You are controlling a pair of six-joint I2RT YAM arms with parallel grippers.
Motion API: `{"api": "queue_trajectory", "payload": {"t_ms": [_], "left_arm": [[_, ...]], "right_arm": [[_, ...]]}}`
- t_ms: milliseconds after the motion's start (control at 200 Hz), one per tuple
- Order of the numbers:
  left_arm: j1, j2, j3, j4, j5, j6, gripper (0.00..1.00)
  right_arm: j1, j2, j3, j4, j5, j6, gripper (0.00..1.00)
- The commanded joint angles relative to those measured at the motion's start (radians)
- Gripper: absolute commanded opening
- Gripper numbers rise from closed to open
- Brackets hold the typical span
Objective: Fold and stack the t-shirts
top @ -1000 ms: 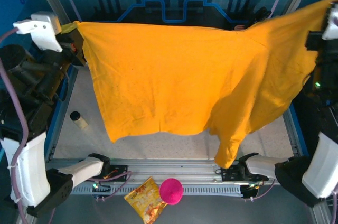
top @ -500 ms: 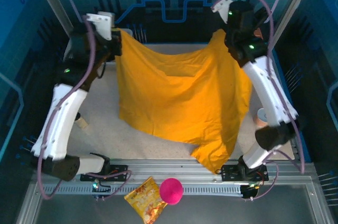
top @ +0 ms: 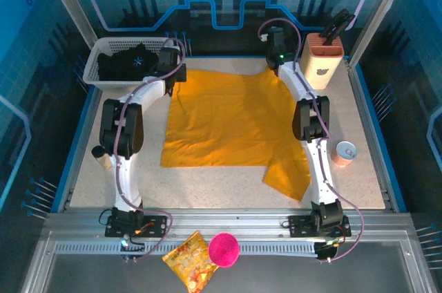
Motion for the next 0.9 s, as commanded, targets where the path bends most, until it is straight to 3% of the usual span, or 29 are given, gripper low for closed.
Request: {"api": "queue_trajectory", "payload": {"t_ms": [0,235,626,896], "left_arm": [[0.004,0.026,0.145,0.055,-0.07,0.002,0.0],[0.004,0.015,0.084,0.087,-0.079,-0.005,0.0],[0.024,-0.122,-0.123,0.141,-0.08,0.01,0.0],[0.035,-0.203,-0.218,0.153,-0.061,0.024,0.0]], "right_arm": [[-0.002,-0.01,0.06,0.08,0.027,0.05,0.0],[-0.006,-0.093,-0.106,0.013,-0.019,0.221,0.0],[-0.034,-0.564,-0.692,0.025,-0.118,0.553,0.0],[-0.033,-0.753,-0.948,0.006,-0.158,0.673,0.0]]}}
